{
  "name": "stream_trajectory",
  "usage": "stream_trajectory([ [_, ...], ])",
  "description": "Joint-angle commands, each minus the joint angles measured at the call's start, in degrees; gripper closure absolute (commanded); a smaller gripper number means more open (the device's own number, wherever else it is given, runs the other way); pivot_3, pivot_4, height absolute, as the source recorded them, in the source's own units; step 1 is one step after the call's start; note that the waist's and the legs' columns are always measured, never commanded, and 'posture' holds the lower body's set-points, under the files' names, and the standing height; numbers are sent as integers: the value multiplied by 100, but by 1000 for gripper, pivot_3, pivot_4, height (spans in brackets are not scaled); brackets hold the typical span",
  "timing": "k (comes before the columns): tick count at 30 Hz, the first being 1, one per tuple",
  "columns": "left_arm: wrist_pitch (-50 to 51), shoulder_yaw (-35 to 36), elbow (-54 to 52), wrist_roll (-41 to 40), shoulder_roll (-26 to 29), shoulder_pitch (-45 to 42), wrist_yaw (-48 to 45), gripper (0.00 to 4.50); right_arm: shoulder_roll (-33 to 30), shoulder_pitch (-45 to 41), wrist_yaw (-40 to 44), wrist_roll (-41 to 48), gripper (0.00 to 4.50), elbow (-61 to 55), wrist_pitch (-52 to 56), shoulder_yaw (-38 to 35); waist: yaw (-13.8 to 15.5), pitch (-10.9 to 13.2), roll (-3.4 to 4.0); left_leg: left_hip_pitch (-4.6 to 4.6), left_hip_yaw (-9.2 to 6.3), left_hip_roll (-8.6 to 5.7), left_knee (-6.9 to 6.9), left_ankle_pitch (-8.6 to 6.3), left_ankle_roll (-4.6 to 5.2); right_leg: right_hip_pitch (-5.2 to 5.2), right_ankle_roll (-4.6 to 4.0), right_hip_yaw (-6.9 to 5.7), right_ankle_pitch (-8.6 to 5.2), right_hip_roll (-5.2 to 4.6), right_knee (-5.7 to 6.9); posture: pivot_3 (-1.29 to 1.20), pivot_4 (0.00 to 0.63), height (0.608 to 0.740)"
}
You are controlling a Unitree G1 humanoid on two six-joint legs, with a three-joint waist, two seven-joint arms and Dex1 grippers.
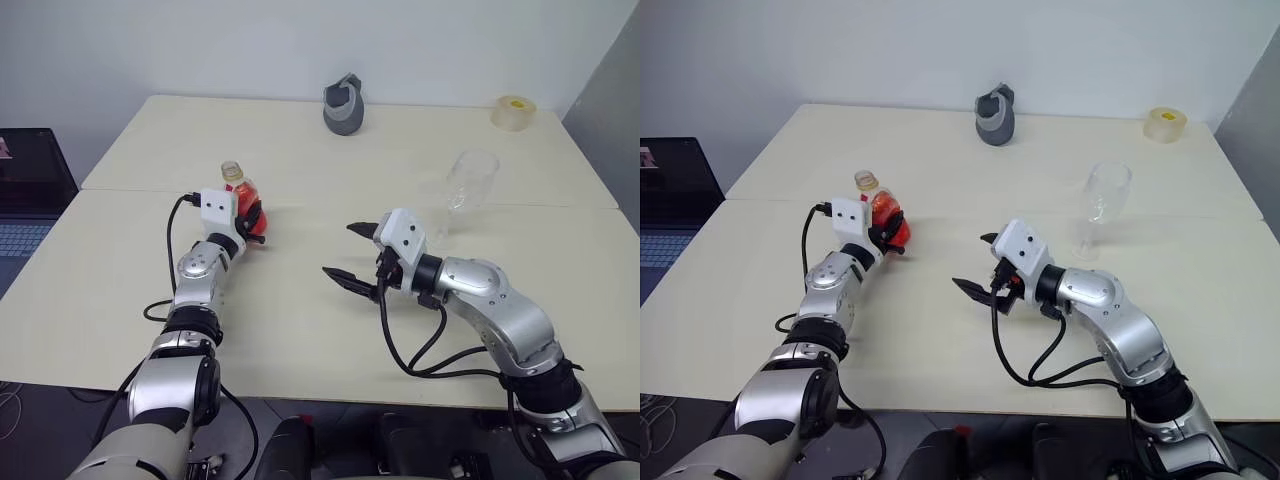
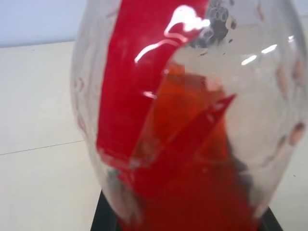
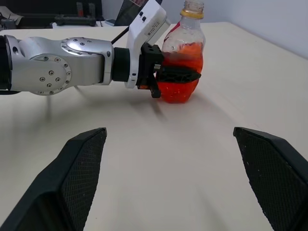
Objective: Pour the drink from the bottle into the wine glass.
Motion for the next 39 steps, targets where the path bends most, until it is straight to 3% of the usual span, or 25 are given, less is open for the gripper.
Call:
stream_trajectory([
  [1,-99,136,-88,-142,-43,52,-3,2559,13,-22,10,128,0,-428,178,-130,-5,0,0,0,1,0,0,0,0,-1,0,1,0,0,1,0,150,740],
  [9,56,166,-851,-240,-194,607,-32,19,117,30,-82,273,0,-734,504,-172,-34,-1,0,-2,4,2,1,0,0,-2,0,5,0,-1,-1,0,150,740],
  [16,459,130,-2212,-216,-181,1330,172,19,124,21,-92,374,0,-858,583,-200,-59,-1,0,-1,3,6,0,0,-1,-2,0,12,0,-1,0,0,150,740],
  [26,1705,95,-5884,-190,-158,3269,787,19,-147,771,-289,718,0,-1528,782,-1131,-75,-3,-3,-3,1,11,-3,0,-1,0,0,24,0,-3,-6,0,150,740],
  [32,2702,-340,-7257,-678,180,3682,-3,19,-256,1816,-615,780,0,-1873,750,-1834,-38,-4,-4,1,-2,9,-4,0,0,7,-1,19,-1,-1,-2,0,150,740],
  [39,3570,-400,-7817,-1549,772,3679,-1039,19,-2,2966,-1072,362,0,-1847,-53,-1999,-102,-4,-3,16,10,16,-25,0,-1,6,-4,29,-3,9,-2,0,150,740],
])
